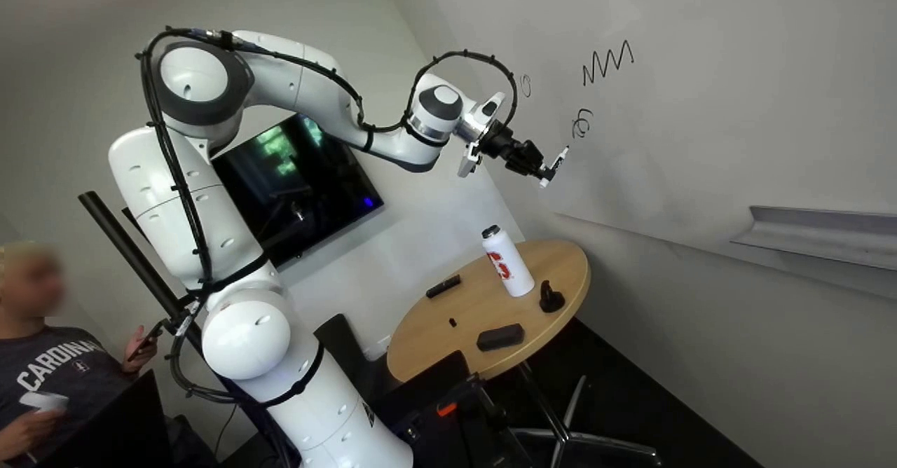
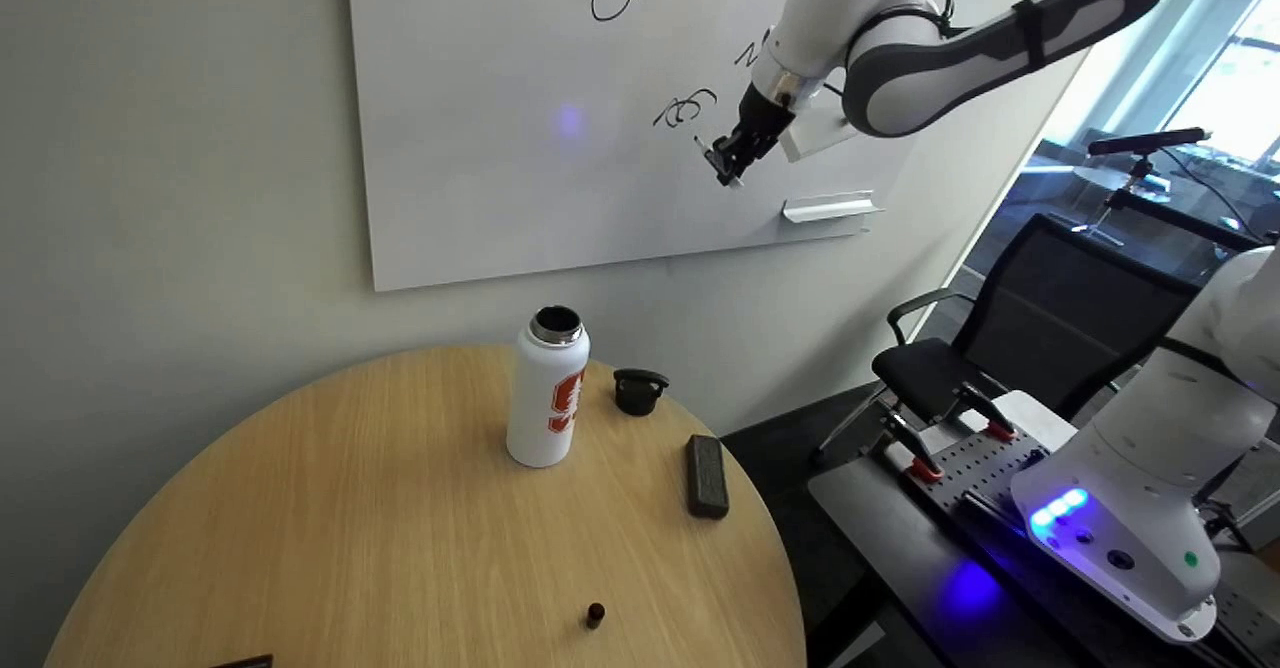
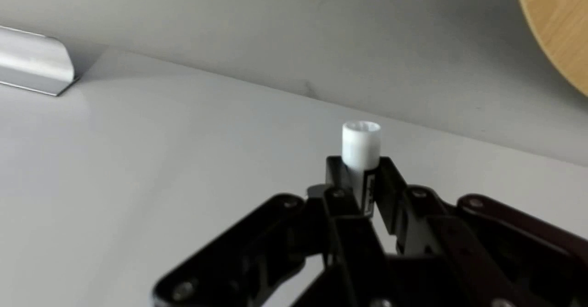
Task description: Use the marker to write on the board
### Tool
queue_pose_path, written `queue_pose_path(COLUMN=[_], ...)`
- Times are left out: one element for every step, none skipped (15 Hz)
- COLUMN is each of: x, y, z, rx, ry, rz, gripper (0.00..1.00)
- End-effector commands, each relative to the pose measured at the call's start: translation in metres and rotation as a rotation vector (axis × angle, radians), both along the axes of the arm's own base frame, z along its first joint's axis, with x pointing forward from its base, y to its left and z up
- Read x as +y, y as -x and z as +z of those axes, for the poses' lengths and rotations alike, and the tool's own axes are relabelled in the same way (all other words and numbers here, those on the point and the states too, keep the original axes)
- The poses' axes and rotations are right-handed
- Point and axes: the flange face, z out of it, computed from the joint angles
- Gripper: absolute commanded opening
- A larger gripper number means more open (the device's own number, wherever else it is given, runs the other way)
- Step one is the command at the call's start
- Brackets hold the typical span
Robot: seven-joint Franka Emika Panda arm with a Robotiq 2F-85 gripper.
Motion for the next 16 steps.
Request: queue_pose_path(x=[0.016,0.024,0.032,0.039,0.047,0.054,0.060,0.064,0.069,0.072,0.072,0.072,0.071,0.071,0.071,0.080], y=[0.084,0.105,0.126,0.144,0.162,0.177,0.188,0.195,0.180,0.189,0.193,0.194,0.194,0.193,0.193,0.199], z=[-0.003,-0.007,-0.010,-0.013,-0.016,-0.018,-0.020,-0.021,-0.025,-0.025,-0.025,-0.025,-0.025,-0.025,-0.025,-0.035], rx=[-0.013,-0.008,-0.007,-0.006,-0.003,0.004,0.016,0.025,0.038,0.047,0.048,0.048,0.047,0.047,0.047,0.070], ry=[-0.016,-0.017,-0.024,-0.042,-0.052,-0.066,-0.077,-0.085,-0.080,-0.083,-0.080,-0.079,-0.078,-0.078,-0.079,-0.067], rz=[0.189,0.247,0.306,0.363,0.421,0.480,0.538,0.593,0.512,0.553,0.571,0.575,0.574,0.574,0.574,0.600], gripper=[0.05,0.05,0.05,0.05,0.05,0.05,0.05,0.05,0.20,0.20,0.20,0.20,0.20,0.20,0.05,0.05])
